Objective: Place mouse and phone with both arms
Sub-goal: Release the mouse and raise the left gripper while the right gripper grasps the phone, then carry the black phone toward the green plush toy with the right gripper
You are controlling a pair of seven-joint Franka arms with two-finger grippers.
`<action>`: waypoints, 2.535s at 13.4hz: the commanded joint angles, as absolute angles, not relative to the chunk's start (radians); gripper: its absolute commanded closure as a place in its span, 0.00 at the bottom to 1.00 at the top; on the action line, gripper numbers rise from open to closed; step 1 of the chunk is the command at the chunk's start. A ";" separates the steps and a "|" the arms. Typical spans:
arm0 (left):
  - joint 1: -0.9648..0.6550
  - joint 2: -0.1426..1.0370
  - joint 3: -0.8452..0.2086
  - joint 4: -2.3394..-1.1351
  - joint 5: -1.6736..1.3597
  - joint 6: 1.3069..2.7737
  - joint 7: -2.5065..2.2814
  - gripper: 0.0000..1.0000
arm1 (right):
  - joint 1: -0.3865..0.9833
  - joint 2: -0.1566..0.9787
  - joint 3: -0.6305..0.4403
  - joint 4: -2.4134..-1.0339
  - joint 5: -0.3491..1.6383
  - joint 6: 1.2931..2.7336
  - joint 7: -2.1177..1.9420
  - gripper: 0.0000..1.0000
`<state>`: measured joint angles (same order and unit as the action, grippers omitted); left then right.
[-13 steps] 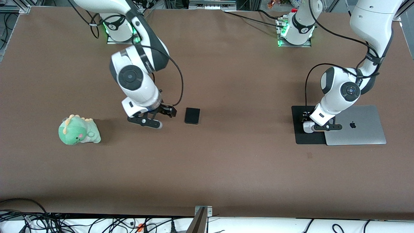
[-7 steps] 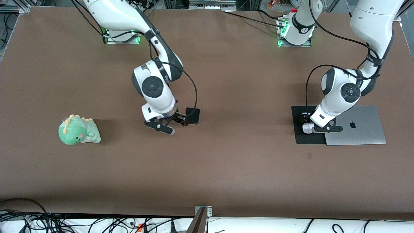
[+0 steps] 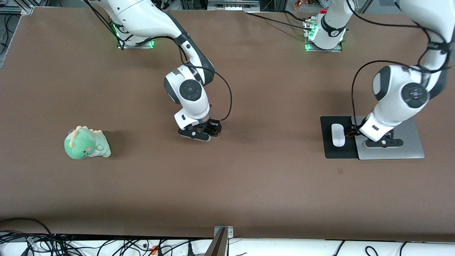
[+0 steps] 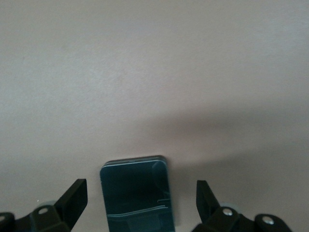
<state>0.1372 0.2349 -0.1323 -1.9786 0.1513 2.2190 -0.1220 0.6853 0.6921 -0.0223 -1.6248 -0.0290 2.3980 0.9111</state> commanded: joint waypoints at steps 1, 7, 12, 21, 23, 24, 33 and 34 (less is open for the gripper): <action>0.150 0.187 -0.150 -1.799 0.143 1.958 -0.081 0.00 | 0.707 0.727 -0.034 -1.603 -0.061 2.440 0.927 0.00; 0.141 0.103 -0.152 -1.559 0.084 1.648 -0.078 0.00 | 0.727 0.744 -0.035 -1.627 -0.115 2.479 0.884 0.00; 0.146 0.115 -0.146 -1.516 0.012 1.647 -0.081 0.00 | 0.729 0.747 -0.037 -1.672 -0.115 2.539 0.859 0.00; 0.186 0.130 -0.135 -1.500 -0.041 1.646 -0.078 0.00 | 0.732 0.755 -0.040 -1.720 -0.115 2.603 0.833 0.27; 0.184 0.130 -0.141 -1.500 -0.041 1.646 -0.081 0.00 | 0.730 0.755 -0.040 -1.720 -0.115 2.589 0.825 0.73; 0.184 0.130 -0.143 -1.502 -0.041 1.646 -0.081 0.00 | 0.732 0.753 -0.038 -1.712 -0.114 2.562 0.830 0.86; 0.183 0.132 -0.147 -1.502 -0.040 1.646 -0.083 0.00 | 0.552 0.681 -0.041 -1.635 -0.098 2.270 0.503 1.00; 0.183 0.132 -0.146 -1.502 -0.041 1.646 -0.083 0.00 | 0.525 0.670 -0.041 -1.653 -0.098 2.273 0.456 1.00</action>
<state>0.1781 0.1165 -0.1435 -1.5356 -0.0192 1.6683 -0.1001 0.5652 0.7124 -0.0551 -1.6102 -0.1023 2.2884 0.5202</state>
